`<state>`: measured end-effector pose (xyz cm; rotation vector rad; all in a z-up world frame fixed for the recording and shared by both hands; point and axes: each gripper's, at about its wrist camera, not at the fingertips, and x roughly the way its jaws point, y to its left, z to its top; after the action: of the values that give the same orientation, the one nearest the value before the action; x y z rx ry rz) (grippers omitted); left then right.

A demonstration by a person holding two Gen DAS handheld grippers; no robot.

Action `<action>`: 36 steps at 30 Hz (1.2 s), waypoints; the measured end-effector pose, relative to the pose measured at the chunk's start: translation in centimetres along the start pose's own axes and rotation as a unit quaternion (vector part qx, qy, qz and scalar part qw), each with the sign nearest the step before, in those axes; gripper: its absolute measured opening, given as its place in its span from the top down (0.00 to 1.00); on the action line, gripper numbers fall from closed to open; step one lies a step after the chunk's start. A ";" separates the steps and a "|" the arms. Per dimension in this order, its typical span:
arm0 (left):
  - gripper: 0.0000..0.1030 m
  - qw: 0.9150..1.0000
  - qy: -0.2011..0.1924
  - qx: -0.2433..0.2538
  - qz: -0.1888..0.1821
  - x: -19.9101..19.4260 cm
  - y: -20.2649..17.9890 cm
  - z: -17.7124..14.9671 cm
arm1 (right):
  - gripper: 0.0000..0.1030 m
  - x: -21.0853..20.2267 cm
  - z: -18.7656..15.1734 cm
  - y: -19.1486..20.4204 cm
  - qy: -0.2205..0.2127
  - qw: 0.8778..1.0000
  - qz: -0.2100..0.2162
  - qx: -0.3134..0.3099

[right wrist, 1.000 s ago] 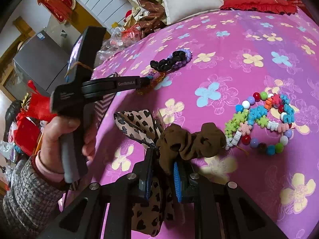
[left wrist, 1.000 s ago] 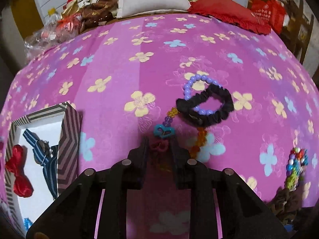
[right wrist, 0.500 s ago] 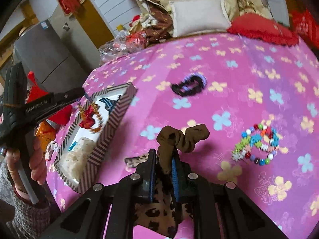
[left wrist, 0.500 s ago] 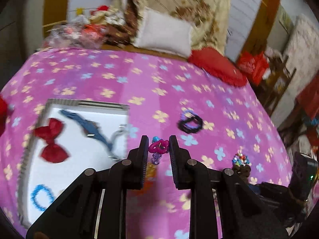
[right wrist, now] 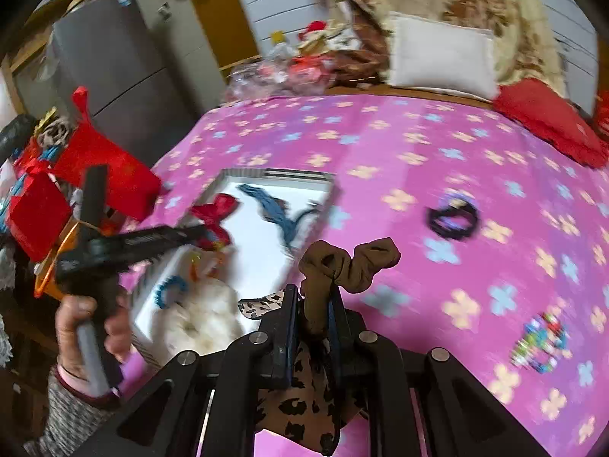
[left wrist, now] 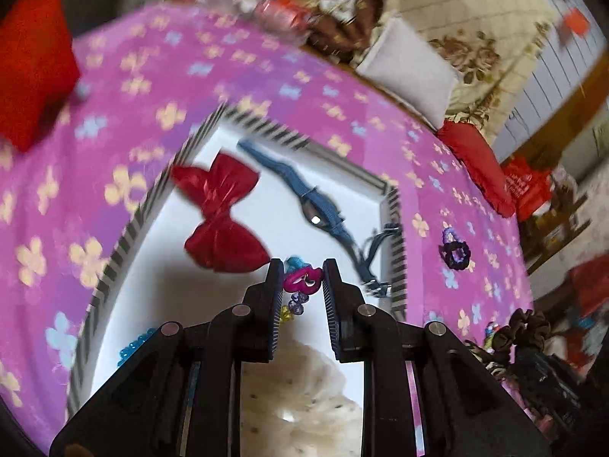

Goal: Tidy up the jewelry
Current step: 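Lower bow and bracelet into the white tray and open both grippers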

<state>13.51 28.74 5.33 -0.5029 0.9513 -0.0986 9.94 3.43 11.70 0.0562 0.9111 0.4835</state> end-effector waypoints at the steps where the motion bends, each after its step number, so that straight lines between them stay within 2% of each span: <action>1: 0.81 1.000 0.007 -0.014 -0.003 0.3 0.8 0.1 | 0.87 0.7 0.7 1.3 0.003 1.000 0.007 -0.008; 5: 0.81 0.998 0.022 -0.054 0.015 1.0 3.4 0.1 | 0.87 3.7 2.8 5.3 0.018 0.999 0.031 -0.028; 8: 0.81 0.997 0.018 -0.070 0.026 0.8 4.4 0.1 | 0.87 7.1 4.3 7.5 0.037 0.998 0.037 -0.031; 13: 0.80 0.998 -0.011 -0.051 0.026 -0.9 4.4 0.5 | 0.87 12.8 4.7 7.5 0.083 0.996 0.027 -0.002; 15: 0.74 0.999 -0.033 -0.031 0.030 -2.0 3.7 0.6 | 0.87 14.4 4.3 6.9 0.100 0.995 0.014 0.007; 17: 0.58 0.998 -0.047 -0.022 0.031 -2.6 3.3 0.7 | 0.87 15.2 4.3 6.3 0.109 0.994 0.005 0.022; 18: 0.56 0.998 -0.054 -0.020 0.029 -2.8 3.2 0.7 | 0.87 15.5 4.2 5.9 0.112 0.993 0.003 0.029; 21: 0.51 0.998 -0.062 -0.018 0.016 -3.3 3.1 0.7 | 0.85 15.4 4.4 5.8 0.112 0.994 -0.006 0.019; 22: 0.49 0.998 -0.062 -0.020 0.007 -3.3 3.2 0.7 | 0.82 15.2 4.4 5.9 0.110 0.994 -0.010 0.013; 24: 0.49 0.998 -0.062 -0.025 0.000 -3.3 3.2 0.8 | 0.68 14.6 4.6 6.2 0.101 0.995 -0.014 0.003; 25: 0.49 0.998 -0.064 -0.028 0.000 -3.3 3.3 0.8 | 0.57 14.1 4.6 6.3 0.093 0.996 -0.014 0.002; 26: 0.49 0.997 -0.065 -0.029 0.000 -3.4 3.3 0.8 | 0.54 13.4 4.8 6.3 0.082 0.997 -0.016 0.000; 32: 0.49 0.997 -0.068 -0.035 0.008 -3.6 3.2 0.6 | 0.54 9.0 4.1 5.1 0.047 0.998 -0.032 -0.007; 36: 0.49 0.997 -0.066 -0.034 0.005 -3.9 2.7 0.1 | 0.54 5.5 1.7 1.4 0.037 0.997 -0.063 0.012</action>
<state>10.98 32.29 7.14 -0.5605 0.8295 -0.0231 13.56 7.24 9.00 0.0032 0.9869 0.3588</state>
